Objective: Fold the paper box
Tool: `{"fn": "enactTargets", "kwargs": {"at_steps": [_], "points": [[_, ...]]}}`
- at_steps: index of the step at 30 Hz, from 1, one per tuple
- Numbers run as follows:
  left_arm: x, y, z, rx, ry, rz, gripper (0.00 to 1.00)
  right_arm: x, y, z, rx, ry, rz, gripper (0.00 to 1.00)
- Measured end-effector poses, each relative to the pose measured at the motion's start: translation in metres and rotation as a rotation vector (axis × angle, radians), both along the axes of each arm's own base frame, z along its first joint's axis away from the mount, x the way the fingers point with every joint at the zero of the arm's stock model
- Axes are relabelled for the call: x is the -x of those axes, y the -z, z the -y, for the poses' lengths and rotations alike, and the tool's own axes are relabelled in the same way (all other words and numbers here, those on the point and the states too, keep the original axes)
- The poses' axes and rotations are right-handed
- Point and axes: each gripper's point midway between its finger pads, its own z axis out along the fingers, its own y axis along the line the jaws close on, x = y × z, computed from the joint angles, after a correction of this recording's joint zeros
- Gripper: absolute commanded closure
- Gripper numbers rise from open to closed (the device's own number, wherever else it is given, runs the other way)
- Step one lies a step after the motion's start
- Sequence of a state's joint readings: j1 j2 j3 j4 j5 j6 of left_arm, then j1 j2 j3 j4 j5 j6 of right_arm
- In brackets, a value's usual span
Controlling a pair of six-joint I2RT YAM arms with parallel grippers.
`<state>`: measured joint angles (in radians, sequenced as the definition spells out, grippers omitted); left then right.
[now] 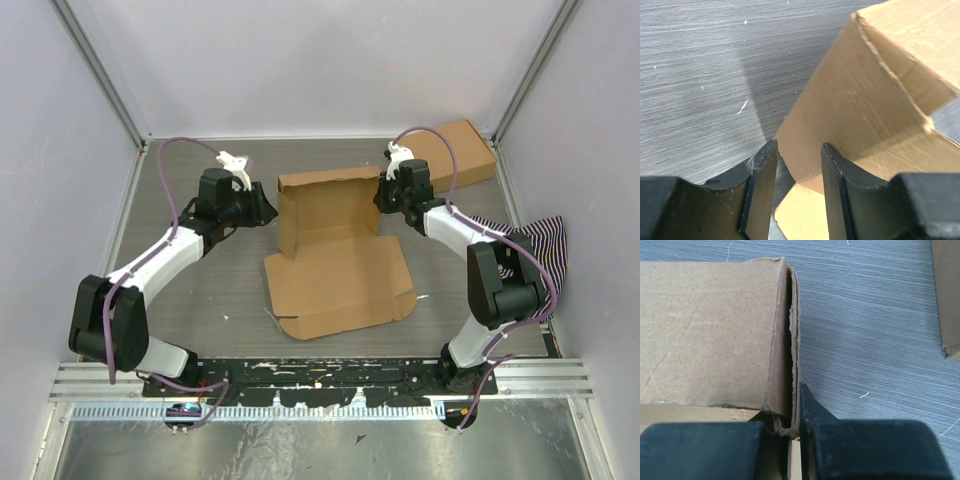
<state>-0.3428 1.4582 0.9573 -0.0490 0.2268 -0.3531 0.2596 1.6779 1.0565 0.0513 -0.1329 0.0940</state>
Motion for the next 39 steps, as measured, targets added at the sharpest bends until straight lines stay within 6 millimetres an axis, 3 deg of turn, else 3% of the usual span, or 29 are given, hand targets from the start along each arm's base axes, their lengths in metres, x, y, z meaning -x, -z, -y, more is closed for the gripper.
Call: {"fn": "enactTargets", "kwargs": {"at_steps": [9, 22, 39], "points": [[0.016, -0.038, 0.010, 0.036, 0.020, 0.073, 0.52, -0.001, 0.001, -0.003, -0.020, 0.000, -0.008, 0.97], [0.015, -0.005, 0.006, -0.012, 0.006, 0.008, 0.50, 0.000, 0.000, -0.008, -0.038, -0.021, -0.011, 0.96], [0.005, -0.017, 0.018, -0.031, -0.013, 0.049, 0.48, 0.001, 0.001, -0.009, -0.040, -0.010, -0.016, 0.97]]}}
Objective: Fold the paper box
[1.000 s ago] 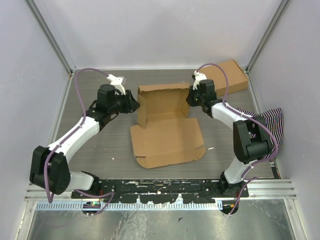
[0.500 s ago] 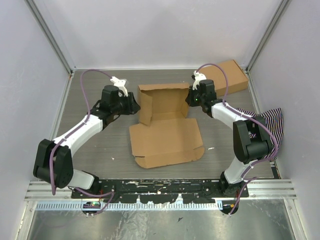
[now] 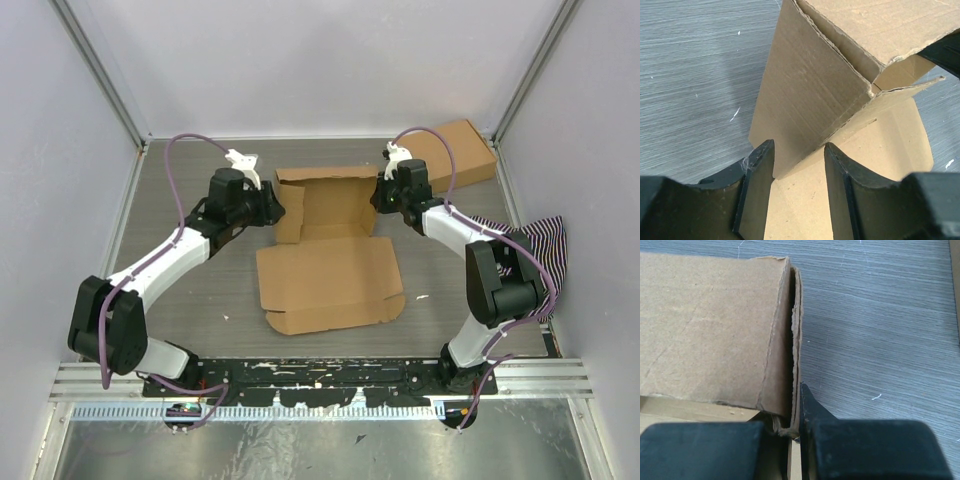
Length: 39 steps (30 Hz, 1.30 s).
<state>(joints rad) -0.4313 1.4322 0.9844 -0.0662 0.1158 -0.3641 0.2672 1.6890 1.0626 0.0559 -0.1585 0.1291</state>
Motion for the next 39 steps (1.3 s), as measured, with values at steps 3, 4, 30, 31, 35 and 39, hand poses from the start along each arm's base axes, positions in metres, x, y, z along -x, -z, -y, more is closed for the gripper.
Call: {"fn": "enactTargets", "kwargs": {"at_steps": [3, 4, 30, 31, 35, 39], "points": [[-0.001, 0.000, -0.002, -0.008, -0.015, 0.004, 0.48, 0.000, 0.000, 0.000, -0.001, 0.000, -0.001, 0.97], [-0.002, 0.000, -0.003, -0.013, -0.023, 0.006, 0.48, 0.000, 0.000, 0.000, -0.001, 0.000, -0.001, 0.97], [-0.059, 0.026, -0.048, -0.581, -0.429, -0.118, 1.00, 0.047, -0.007, -0.032, 0.002, 0.060, -0.160, 0.99], [-0.058, 0.027, -0.049, -0.627, -0.442, -0.117, 1.00, 0.050, -0.009, -0.035, 0.004, 0.071, -0.181, 0.99], [-0.037, 0.041, -0.057, -0.785, -0.465, -0.123, 1.00, 0.067, -0.001, -0.043, 0.017, 0.100, -0.283, 0.99], [-0.027, 0.049, -0.061, -0.822, -0.463, -0.139, 0.87, 0.078, 0.009, -0.051, -0.002, 0.125, -0.360, 0.99]]}}
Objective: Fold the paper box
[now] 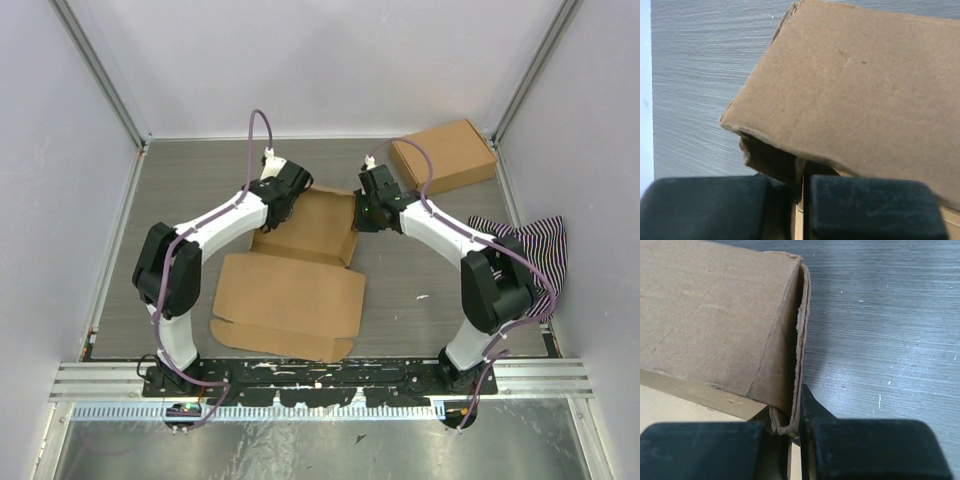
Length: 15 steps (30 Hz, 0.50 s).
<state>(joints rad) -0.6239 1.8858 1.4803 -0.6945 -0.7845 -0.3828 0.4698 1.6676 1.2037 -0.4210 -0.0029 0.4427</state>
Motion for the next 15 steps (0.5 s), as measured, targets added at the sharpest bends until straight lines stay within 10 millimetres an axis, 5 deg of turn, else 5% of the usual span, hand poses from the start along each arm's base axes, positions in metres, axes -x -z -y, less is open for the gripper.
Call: {"fn": "enactTargets", "kwargs": {"at_steps": [5, 11, 14, 15], "points": [[0.006, 0.000, -0.001, 0.027, 0.003, -0.036, 0.60, -0.001, 0.001, -0.002, 0.009, 0.014, -0.039, 0.95], [0.021, 0.000, -0.001, 0.046, 0.018, -0.128, 0.51, -0.005, -0.005, -0.005, -0.002, 0.037, -0.056, 0.86], [0.028, -0.003, -0.002, 0.064, 0.022, -0.156, 0.50, -0.002, -0.004, -0.006, -0.013, 0.048, -0.072, 0.72], [0.031, -0.005, -0.002, 0.070, 0.022, -0.163, 0.50, 0.000, -0.004, -0.006, -0.017, 0.049, -0.082, 0.60]]}}
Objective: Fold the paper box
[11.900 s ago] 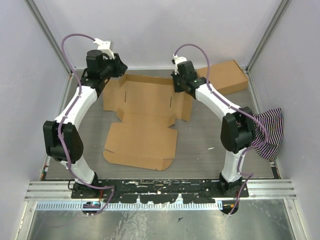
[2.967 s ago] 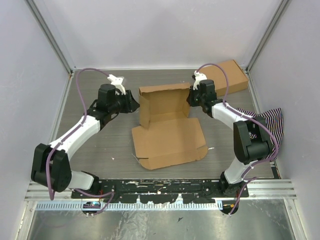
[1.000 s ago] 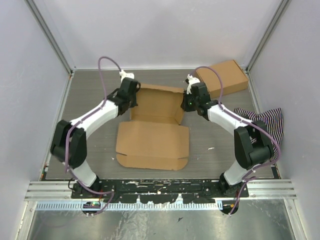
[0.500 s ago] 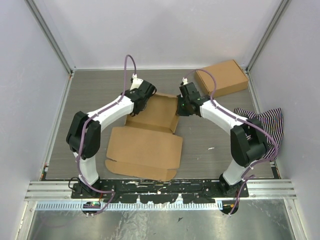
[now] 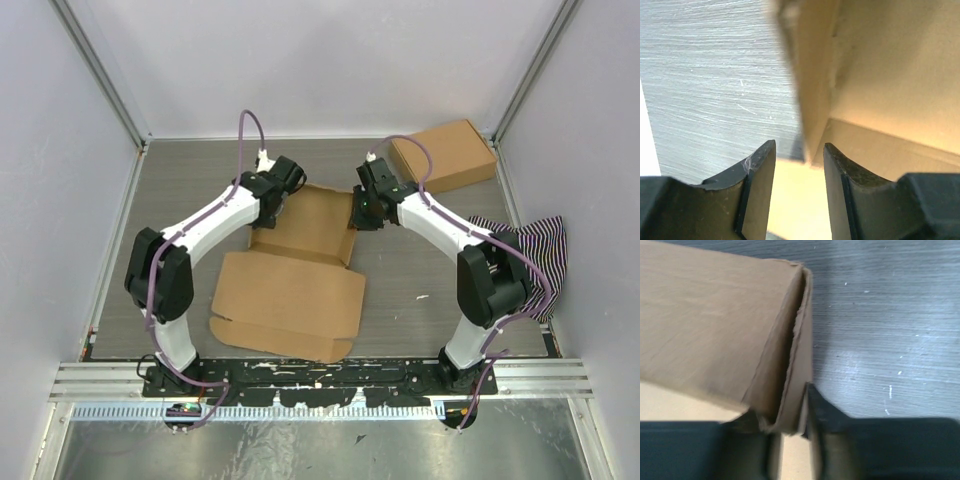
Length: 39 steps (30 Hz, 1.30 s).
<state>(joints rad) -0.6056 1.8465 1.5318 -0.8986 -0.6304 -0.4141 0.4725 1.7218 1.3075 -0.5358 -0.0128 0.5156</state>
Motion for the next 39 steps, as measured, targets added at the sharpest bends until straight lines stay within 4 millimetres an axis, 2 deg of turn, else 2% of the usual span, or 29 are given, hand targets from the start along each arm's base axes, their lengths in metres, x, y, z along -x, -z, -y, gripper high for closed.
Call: {"fn": "enactTargets", "kwargs": {"at_steps": [2, 4, 8, 11, 14, 17, 19, 20, 22, 24, 27, 30, 33, 39], "points": [[0.004, -0.006, -0.002, 0.013, -0.004, -0.006, 0.50, 0.002, 0.000, -0.002, -0.013, 0.000, -0.013, 0.40], [0.007, -0.017, -0.005, 0.026, -0.010, -0.002, 0.50, 0.006, 0.001, -0.004, -0.024, -0.006, -0.028, 0.31], [0.009, -0.043, -0.010, 0.066, -0.019, 0.041, 0.50, 0.014, 0.000, -0.001, -0.004, -0.043, -0.044, 0.29], [0.012, -0.064, -0.015, 0.112, -0.024, 0.086, 0.49, 0.010, -0.014, 0.008, 0.047, -0.088, 0.003, 0.31], [0.015, -0.087, -0.021, 0.179, -0.027, 0.144, 0.49, -0.014, -0.050, 0.008, 0.089, -0.181, 0.139, 0.34], [0.017, -0.101, -0.026, 0.230, -0.026, 0.179, 0.50, -0.052, -0.095, -0.001, 0.133, -0.286, 0.306, 0.35], [0.016, -0.103, -0.026, 0.250, -0.024, 0.182, 0.51, -0.088, -0.119, -0.010, 0.175, -0.337, 0.405, 0.35], [0.017, -0.101, -0.025, 0.257, -0.020, 0.174, 0.51, -0.108, -0.124, -0.015, 0.194, -0.350, 0.445, 0.35], [0.017, -0.097, -0.022, 0.264, -0.011, 0.155, 0.51, -0.132, -0.114, -0.022, 0.225, -0.374, 0.464, 0.35], [0.017, -0.092, -0.018, 0.274, -0.002, 0.134, 0.52, -0.146, -0.089, -0.027, 0.249, -0.408, 0.444, 0.35], [0.019, -0.090, -0.016, 0.283, 0.005, 0.124, 0.52, -0.152, -0.035, -0.031, 0.282, -0.481, 0.367, 0.36], [0.019, -0.090, -0.016, 0.280, 0.010, 0.121, 0.52, -0.148, 0.001, -0.036, 0.282, -0.560, 0.319, 0.36], [0.019, -0.089, -0.016, 0.275, 0.016, 0.120, 0.52, -0.146, 0.008, -0.045, 0.262, -0.625, 0.328, 0.36], [0.019, -0.089, -0.016, 0.272, 0.022, 0.116, 0.53, -0.156, -0.001, -0.065, 0.225, -0.674, 0.397, 0.36]]}}
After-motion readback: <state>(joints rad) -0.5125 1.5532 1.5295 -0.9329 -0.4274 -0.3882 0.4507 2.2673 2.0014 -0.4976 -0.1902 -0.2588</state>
